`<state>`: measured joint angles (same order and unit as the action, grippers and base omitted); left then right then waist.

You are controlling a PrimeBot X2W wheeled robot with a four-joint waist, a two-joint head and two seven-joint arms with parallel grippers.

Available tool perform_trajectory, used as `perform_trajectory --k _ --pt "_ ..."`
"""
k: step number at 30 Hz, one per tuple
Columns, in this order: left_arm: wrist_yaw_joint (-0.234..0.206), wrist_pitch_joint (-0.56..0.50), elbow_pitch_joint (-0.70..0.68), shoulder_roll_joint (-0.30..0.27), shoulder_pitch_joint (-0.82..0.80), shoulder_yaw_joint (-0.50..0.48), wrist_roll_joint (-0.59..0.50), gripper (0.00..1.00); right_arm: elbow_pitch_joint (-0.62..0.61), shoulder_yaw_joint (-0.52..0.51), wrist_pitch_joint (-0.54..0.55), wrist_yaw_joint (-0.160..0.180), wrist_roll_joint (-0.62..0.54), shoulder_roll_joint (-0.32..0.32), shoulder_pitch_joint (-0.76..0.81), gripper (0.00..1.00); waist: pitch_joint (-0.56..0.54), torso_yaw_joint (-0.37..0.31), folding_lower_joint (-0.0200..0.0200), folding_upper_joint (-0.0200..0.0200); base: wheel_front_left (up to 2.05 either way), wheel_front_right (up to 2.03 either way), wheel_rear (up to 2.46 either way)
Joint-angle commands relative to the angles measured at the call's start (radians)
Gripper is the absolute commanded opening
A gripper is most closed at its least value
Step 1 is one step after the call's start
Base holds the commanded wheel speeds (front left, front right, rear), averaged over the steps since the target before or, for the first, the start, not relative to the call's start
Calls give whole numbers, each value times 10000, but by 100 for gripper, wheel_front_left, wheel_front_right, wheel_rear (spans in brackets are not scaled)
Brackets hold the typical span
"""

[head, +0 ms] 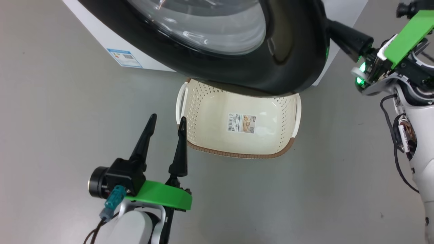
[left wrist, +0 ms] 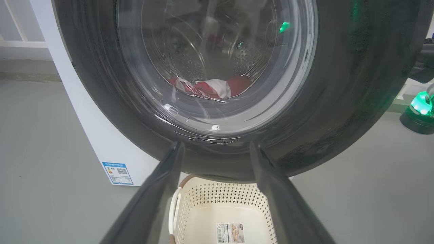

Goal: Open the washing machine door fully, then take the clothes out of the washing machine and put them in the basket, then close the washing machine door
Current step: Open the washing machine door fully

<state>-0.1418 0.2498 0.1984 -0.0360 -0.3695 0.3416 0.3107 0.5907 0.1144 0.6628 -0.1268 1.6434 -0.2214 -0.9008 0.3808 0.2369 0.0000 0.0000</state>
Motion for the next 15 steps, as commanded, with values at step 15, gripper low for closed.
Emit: perform_trajectory --k 15 --pt "70 120 199 -143 449 -505 -55 100 -1217 348 852 -39 272 901 1892 0 -915 122 0 0 0 0 0"
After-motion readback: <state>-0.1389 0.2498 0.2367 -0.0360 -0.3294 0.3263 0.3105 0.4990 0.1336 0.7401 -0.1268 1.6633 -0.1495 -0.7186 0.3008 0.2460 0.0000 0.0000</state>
